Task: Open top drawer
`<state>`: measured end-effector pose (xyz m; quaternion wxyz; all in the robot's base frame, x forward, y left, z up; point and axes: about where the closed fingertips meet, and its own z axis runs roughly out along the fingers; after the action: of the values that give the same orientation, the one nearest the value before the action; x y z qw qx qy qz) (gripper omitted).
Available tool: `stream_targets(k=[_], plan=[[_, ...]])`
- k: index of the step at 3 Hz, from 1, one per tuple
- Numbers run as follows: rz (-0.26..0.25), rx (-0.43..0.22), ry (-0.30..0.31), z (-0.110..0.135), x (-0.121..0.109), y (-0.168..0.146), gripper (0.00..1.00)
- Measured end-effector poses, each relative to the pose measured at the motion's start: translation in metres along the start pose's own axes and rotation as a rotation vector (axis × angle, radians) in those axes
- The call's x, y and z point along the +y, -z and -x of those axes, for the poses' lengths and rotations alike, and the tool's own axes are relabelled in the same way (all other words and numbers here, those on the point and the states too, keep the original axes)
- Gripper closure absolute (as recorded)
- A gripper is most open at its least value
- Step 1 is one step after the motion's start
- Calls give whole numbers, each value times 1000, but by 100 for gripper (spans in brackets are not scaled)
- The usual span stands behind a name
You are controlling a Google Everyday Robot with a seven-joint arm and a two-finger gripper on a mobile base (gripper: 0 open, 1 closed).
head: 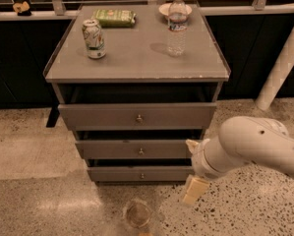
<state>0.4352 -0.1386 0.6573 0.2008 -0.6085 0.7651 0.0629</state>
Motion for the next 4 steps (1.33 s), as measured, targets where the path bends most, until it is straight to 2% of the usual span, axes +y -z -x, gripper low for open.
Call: stream_targets(k=[1, 2, 3, 4], plan=[[-9, -35, 58, 25, -44, -23, 0], [-100, -74, 86, 56, -88, -22, 0], [-185, -80, 76, 82, -131, -15, 0], [-181, -54, 1, 86, -162, -27, 0]])
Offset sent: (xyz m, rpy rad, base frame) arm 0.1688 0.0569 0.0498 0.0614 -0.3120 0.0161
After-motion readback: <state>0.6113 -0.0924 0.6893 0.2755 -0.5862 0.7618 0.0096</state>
